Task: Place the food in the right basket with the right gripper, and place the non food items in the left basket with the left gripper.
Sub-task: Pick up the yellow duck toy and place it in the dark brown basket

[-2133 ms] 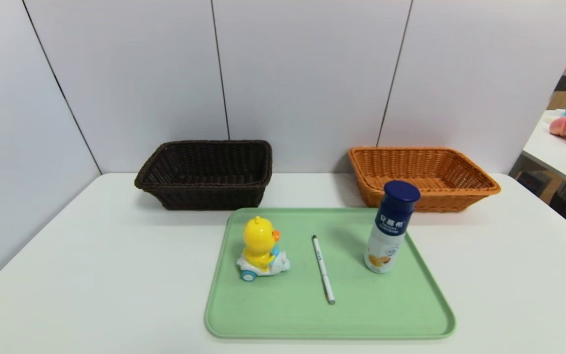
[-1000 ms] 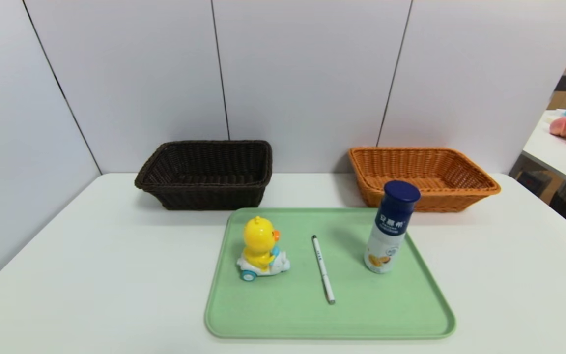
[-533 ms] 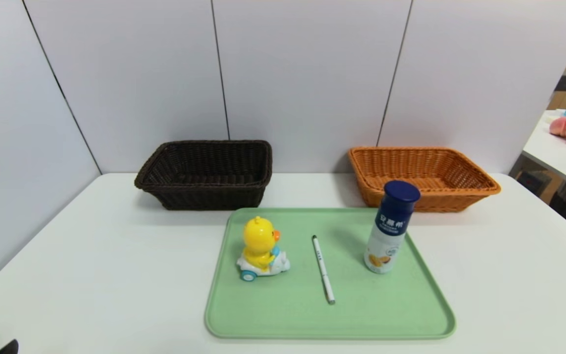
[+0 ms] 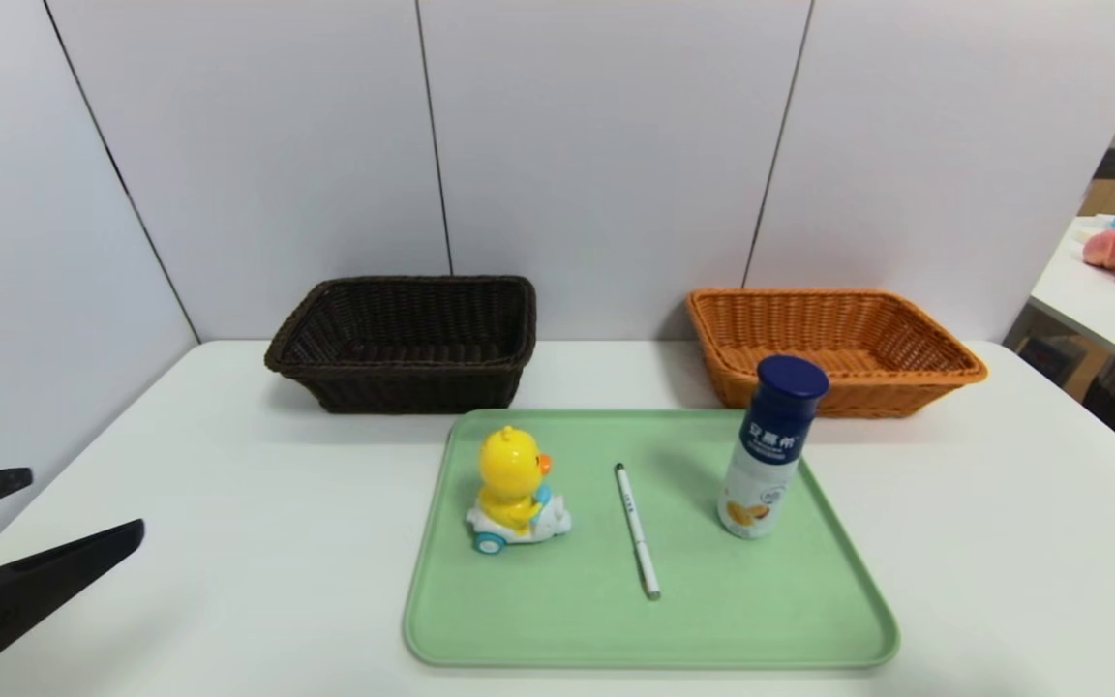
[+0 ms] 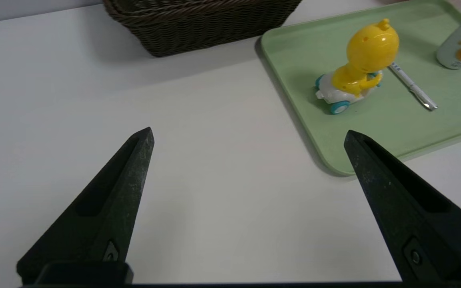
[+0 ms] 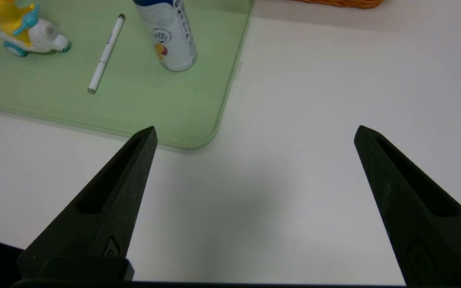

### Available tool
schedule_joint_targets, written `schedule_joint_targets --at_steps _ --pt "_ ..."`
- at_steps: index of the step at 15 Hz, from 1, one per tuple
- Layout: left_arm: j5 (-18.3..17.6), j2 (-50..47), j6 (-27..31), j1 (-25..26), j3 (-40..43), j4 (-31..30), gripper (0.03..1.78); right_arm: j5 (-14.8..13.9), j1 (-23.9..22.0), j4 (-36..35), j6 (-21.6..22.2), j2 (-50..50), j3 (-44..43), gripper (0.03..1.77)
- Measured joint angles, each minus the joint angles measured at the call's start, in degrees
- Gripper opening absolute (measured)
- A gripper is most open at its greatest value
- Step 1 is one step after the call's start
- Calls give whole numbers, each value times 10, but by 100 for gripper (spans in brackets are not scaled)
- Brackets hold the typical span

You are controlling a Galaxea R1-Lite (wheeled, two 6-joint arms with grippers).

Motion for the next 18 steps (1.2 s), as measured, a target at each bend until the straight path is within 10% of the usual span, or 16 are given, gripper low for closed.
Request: schedule_joint_targets --at_steps 12,18 --pt "-129 254 12 -137 25 -220 169 55 27 -132 -33 146 8 170" --pt "-265 372 189 -145 39 -268 169 54 48 -174 -34 189 10 170"
